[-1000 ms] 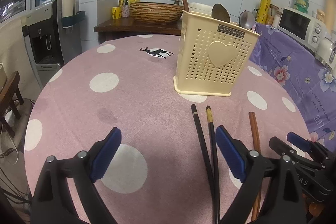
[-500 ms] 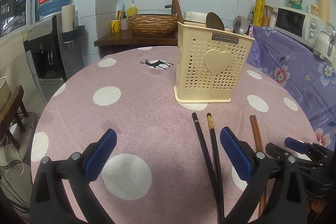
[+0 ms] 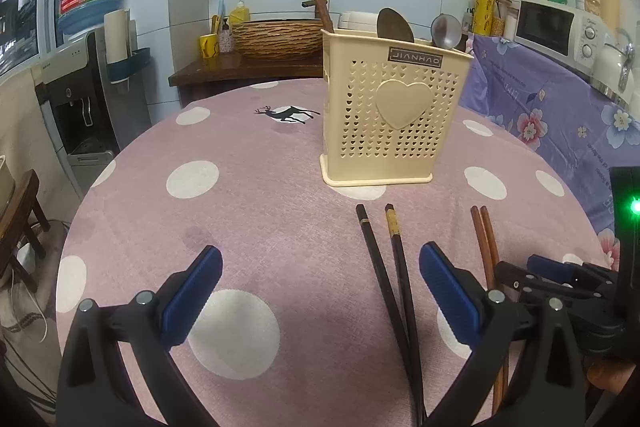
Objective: Organize utensils
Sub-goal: 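Grasp a wooden chopstick with the right tool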
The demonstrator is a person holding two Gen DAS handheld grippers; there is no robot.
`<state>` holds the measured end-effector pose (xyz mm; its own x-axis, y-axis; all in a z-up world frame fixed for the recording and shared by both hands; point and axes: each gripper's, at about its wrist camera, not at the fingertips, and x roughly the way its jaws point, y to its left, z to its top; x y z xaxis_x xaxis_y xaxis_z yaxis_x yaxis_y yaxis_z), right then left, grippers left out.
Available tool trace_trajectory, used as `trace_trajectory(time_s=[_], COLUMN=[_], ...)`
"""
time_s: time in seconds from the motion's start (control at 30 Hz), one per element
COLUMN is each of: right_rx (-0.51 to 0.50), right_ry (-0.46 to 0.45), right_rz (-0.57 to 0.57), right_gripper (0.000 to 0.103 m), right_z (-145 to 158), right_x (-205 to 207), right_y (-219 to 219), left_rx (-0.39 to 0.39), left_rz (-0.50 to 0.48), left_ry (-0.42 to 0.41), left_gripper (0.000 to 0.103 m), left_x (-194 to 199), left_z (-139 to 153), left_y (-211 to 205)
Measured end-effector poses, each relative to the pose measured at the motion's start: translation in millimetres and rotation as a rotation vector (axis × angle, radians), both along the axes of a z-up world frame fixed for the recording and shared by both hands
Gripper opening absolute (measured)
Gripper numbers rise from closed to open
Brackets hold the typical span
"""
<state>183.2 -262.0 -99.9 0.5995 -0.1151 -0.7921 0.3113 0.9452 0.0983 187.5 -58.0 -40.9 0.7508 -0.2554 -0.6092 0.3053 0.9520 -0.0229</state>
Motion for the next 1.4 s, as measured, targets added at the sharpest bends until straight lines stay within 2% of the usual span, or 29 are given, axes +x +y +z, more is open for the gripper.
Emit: trace_trajectory(time_s=[0.07,0.23,0.43,0.6,0.7,0.83,0.9,0.97,1.13,1.2,1.3,1.4], right_rx=[-0.005,0.011,0.018,-0.011,-0.015,0.027,0.054,0.041,0.058,0.064,0.058,0.051], right_ry=[0.008,0.015,0.01,0.012,-0.001,-0.014,-0.014,-0.013,-0.026,-0.032,-0.036,-0.041], right_rz=[-0.002,-0.032,-0.087,-0.105,-0.113,-0.104,-0.101,-0.087,-0.08,-0.077,-0.07,-0.066], right_gripper=[0.049,0.035,0.026,0.019,0.011,0.01,0.01,0.009,0.009,0.009,0.009,0.009], right_z=[0,2,3,2,1,1,1,0,-1,-1,-1,-1], right_x=[2,15,36,50,53,50,45,41,30,27,25,24], right_y=[-4,-11,-17,-17,-19,-26,-30,-32,-40,-41,-40,-38], left_rx=[0.001,0.005,0.015,0.012,0.022,0.032,0.031,0.027,0.046,0.052,0.055,0.069], left_rz=[-0.003,-0.002,-0.009,-0.01,-0.016,-0.026,-0.037,-0.061,-0.152,-0.182,-0.188,-0.178], left_ry=[0.0,0.015,0.018,0.026,0.026,0.028,0.04,0.06,0.089,0.112,0.154,0.171], left_gripper=[0.098,0.098,0.098,0.098,0.098,0.098,0.089,0.082,0.068,0.055,0.044,0.039], left_x=[0,2,2,2,3,5,9,12,21,26,39,47], left_z=[0,-1,-1,-3,-3,-3,-3,-4,-9,-14,-24,-31], left_y=[0,-3,-6,-8,-10,-12,-16,-22,-52,-63,-73,-77])
